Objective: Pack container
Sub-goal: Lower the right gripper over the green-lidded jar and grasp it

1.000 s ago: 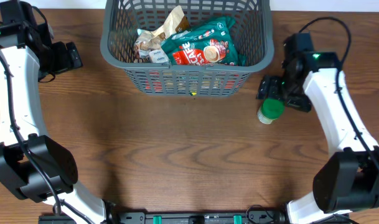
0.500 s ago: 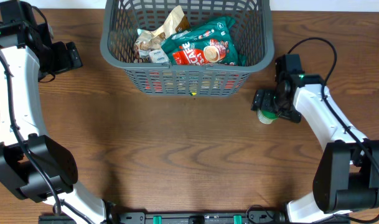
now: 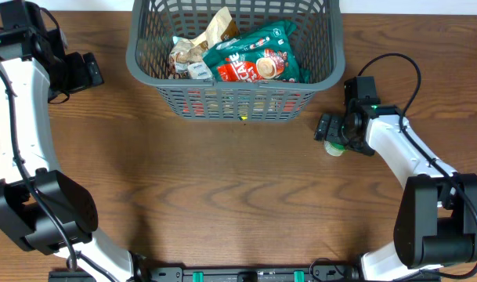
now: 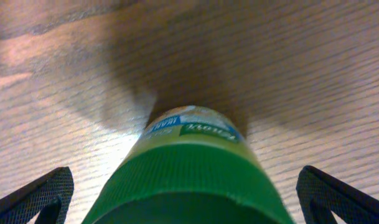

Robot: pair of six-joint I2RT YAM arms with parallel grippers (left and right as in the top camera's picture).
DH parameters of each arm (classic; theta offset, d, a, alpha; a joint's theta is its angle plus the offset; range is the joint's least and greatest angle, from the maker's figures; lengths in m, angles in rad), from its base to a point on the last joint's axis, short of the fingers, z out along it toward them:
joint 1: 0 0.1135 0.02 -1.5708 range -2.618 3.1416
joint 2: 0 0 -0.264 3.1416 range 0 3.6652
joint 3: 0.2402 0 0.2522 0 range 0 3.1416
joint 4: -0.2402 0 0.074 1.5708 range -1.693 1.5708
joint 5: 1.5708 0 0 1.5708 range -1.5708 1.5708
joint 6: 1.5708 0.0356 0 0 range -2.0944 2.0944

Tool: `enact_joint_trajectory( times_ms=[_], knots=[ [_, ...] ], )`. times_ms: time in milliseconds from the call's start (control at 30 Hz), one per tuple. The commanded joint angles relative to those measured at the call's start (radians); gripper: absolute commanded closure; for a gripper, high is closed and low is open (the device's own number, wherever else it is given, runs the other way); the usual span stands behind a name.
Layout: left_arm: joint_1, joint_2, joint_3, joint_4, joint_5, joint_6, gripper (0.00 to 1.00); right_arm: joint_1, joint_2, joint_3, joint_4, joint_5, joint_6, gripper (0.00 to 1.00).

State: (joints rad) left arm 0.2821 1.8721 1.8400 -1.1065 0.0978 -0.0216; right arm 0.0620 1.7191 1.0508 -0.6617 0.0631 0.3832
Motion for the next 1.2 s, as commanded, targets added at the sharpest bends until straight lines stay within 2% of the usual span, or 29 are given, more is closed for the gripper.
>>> enact_joint_trajectory(
  times_ms=[0,900,1167],
  knots=[
    [0.002,0.000,0.000,-0.003,-0.001,0.013,0.01,0.001,-0.015,-0.011,0.007,0.072,0.013,0.01],
    [0.002,0.000,0.000,-0.003,0.000,0.013,0.01,-0.010,-0.015,-0.034,0.031,0.090,0.013,0.01],
    [0.002,0.000,0.000,-0.003,0.000,0.013,0.01,-0.010,0.032,-0.034,0.053,0.088,0.013,0.01]
  ],
)
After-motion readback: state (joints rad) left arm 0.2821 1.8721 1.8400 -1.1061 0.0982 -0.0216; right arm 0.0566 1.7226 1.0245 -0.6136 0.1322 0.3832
